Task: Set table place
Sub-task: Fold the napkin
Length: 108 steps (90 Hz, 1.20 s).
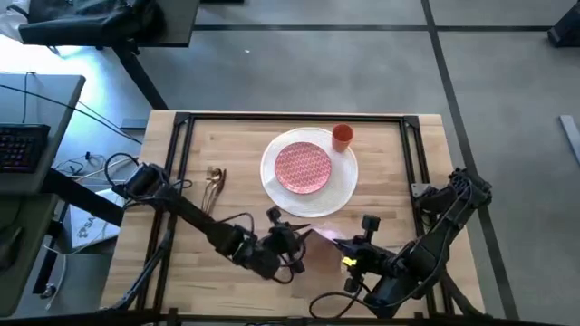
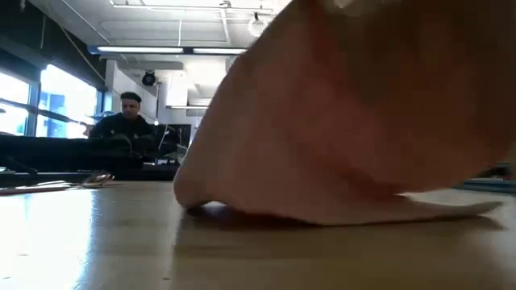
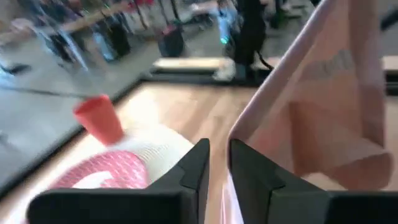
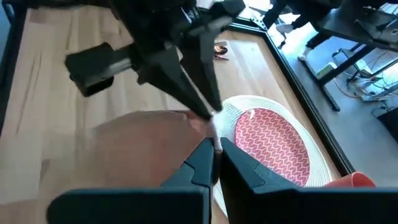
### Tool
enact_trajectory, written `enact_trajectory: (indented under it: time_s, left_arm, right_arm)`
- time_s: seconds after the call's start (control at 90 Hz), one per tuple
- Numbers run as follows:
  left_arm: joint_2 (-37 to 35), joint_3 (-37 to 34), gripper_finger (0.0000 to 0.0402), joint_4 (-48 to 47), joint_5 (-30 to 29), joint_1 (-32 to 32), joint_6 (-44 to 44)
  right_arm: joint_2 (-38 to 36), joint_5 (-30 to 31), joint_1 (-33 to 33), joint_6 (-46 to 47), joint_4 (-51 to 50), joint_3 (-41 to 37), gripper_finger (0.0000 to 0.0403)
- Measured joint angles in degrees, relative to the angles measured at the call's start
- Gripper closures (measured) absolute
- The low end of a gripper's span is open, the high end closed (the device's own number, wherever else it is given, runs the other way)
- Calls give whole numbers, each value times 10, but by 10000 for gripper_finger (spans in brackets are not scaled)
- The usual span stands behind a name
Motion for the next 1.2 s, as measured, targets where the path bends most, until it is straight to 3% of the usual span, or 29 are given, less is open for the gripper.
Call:
enact_trajectory:
  time_s: [0.156,0.544,0.778,1.0,1.2]
  left_arm:
    - [0,0,361,26,97,4,-4]
    - [37,0,342,52,128,25,-21]
    - [34,0,358,-73,41,19,-67]
    - [-3,0,397,-229,8,7,-144]
    - [-36,0,401,-282,-6,2,-158]
  right_arm:
    - [2,-6,-6,8,5,-6,403]
    - [6,-18,-13,-31,35,-13,403]
    - [-11,-7,13,-30,28,-13,403]
    - [-50,47,62,-38,31,-12,403]
    - [-91,106,111,-83,71,-12,403]
